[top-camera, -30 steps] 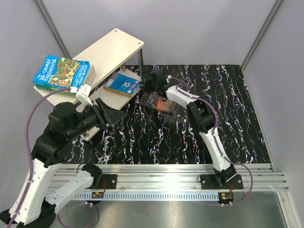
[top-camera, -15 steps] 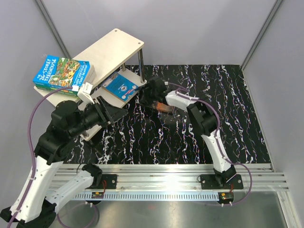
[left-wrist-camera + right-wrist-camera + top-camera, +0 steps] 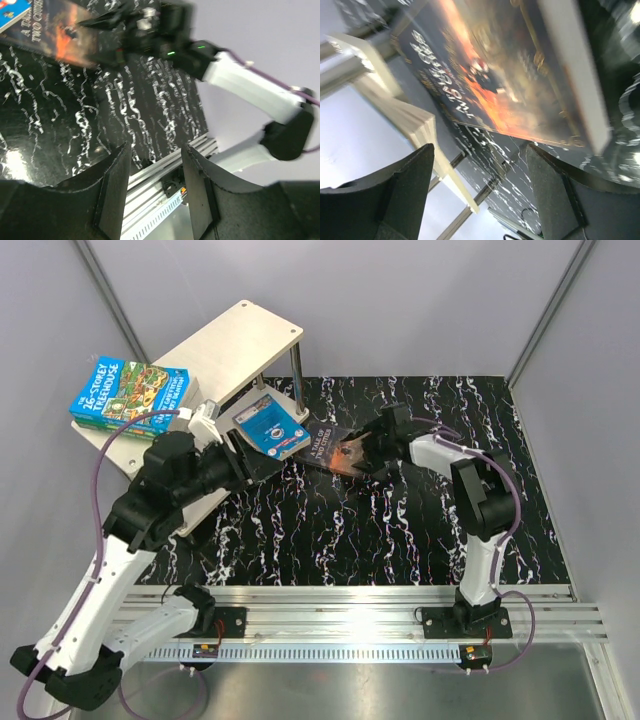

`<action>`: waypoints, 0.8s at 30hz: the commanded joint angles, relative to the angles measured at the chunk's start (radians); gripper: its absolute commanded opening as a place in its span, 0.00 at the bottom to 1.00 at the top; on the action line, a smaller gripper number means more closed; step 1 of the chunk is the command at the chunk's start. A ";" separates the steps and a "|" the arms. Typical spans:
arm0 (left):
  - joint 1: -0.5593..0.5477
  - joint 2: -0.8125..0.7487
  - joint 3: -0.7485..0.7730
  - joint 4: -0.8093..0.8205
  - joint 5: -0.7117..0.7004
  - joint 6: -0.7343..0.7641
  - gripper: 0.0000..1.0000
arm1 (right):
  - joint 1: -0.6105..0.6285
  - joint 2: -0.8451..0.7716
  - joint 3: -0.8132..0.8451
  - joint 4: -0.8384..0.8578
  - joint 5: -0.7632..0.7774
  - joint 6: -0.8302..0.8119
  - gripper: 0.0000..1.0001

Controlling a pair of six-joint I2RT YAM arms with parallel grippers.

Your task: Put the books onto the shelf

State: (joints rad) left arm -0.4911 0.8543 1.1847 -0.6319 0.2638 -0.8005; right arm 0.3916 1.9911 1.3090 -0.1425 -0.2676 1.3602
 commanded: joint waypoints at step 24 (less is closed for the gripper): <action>-0.060 0.811 0.223 0.039 -0.259 0.311 0.45 | -0.166 -0.175 -0.054 -0.265 -0.102 -0.375 0.78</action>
State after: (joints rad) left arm -0.5457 1.5978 1.2545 -0.5674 0.1463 -0.5732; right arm 0.2165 1.8950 1.2591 -0.3553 -0.3672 1.0542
